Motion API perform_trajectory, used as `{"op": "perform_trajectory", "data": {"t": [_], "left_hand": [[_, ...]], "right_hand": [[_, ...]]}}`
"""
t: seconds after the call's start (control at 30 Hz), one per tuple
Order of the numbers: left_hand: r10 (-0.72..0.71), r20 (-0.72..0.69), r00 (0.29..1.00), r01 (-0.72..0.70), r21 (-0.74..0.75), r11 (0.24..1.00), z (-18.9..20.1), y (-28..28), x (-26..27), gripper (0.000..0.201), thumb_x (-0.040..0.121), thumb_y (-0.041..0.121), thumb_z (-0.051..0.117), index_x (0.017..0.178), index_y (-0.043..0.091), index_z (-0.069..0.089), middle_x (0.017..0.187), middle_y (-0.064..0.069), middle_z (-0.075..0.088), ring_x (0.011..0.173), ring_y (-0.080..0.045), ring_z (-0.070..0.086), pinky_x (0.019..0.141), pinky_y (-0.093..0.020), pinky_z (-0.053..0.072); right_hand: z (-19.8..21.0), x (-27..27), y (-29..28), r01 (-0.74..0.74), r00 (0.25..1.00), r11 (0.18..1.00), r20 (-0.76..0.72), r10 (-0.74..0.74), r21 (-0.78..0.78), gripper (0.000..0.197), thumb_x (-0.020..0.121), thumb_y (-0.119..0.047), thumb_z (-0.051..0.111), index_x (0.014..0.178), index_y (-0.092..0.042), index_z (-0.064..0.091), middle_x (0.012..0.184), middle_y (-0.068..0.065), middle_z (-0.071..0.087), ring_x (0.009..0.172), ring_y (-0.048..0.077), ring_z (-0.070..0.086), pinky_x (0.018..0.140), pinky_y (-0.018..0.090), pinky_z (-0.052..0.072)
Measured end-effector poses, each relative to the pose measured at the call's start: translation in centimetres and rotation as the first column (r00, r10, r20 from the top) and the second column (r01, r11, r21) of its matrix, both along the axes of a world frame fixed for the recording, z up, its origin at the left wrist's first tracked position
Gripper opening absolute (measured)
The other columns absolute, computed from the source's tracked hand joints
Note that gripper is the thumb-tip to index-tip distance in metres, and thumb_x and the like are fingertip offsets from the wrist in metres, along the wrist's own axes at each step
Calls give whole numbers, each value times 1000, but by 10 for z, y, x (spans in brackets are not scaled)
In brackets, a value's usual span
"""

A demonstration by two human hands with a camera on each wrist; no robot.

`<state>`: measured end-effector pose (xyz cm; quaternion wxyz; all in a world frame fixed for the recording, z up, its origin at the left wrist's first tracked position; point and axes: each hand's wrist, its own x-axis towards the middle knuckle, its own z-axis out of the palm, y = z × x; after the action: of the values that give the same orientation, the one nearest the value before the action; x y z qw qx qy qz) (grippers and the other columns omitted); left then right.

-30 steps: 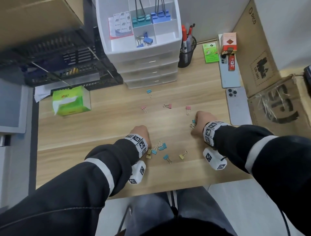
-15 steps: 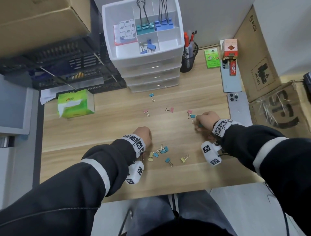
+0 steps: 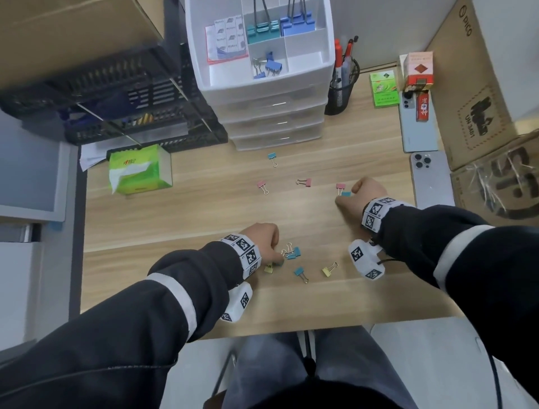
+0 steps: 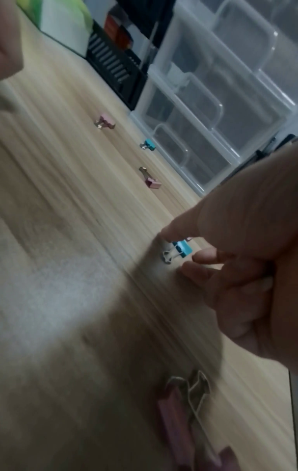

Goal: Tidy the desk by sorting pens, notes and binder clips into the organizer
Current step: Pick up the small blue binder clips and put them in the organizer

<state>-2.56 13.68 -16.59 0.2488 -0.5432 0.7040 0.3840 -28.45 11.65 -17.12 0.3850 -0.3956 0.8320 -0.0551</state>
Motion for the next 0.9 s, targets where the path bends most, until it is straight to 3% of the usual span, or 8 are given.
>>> {"op": "perform_trajectory", "data": {"t": [0.07,0.13,0.23,0.3,0.47,0.63,0.8,0.9], "left_hand": [[-20,1,1000,20,-4,1000,-2,1,3,41,66,43,83,85,22,54,86,3,62,74,-19,58,66,-34,51],[-27,4,1000,27,-5,1000,-3,2,5,41,66,45,84,82,23,53,82,5,60,71,-16,55,63,-30,47],[-34,36,999,34,1,999,-1,5,2,43,63,49,84,79,23,53,81,4,64,69,-17,58,60,-29,46],[-71,74,995,72,-8,997,1,8,-3,42,64,51,83,80,22,57,83,3,68,73,-18,64,59,-29,46],[-154,175,972,166,-56,984,3,10,-13,33,71,51,77,85,22,69,79,5,69,75,-19,67,59,-25,47],[-171,208,963,187,-55,981,-4,13,-14,27,72,41,74,82,17,73,69,4,62,62,-20,59,52,-23,43],[-168,202,965,185,-65,981,-3,14,-15,25,72,40,71,65,22,56,59,4,48,53,-19,46,48,-23,36],[-24,143,989,33,-61,998,-1,14,-14,38,78,44,65,56,20,46,52,3,40,50,-21,42,48,-25,34]], "right_hand": [[-3,3,-3,-36,997,999,-67,36,7,31,79,-32,68,99,-14,53,90,5,58,75,24,56,65,30,44],[-5,6,-3,-64,993,998,-101,65,18,27,83,-31,66,99,-13,55,87,7,59,70,23,55,62,29,44],[-5,7,-1,-74,990,995,-116,82,73,18,84,-26,61,84,-9,56,73,6,57,56,21,50,50,25,37],[-5,6,2,-69,989,994,-121,80,90,24,82,-28,61,71,-8,53,66,7,55,51,22,49,48,24,37],[-5,3,8,-50,996,995,-75,57,83,24,79,-30,66,80,-6,61,74,8,61,61,25,56,61,30,50],[-6,4,12,-20,999,1000,-49,20,11,31,80,-39,66,79,-10,55,74,7,56,66,26,53,66,34,52],[-11,7,17,-106,988,993,-111,111,54,25,82,-29,65,91,-6,63,85,10,67,68,26,58,64,30,49],[-11,8,20,-113,987,989,-105,122,95,23,81,-28,63,79,-5,62,70,9,62,56,23,53,53,26,45]]}}
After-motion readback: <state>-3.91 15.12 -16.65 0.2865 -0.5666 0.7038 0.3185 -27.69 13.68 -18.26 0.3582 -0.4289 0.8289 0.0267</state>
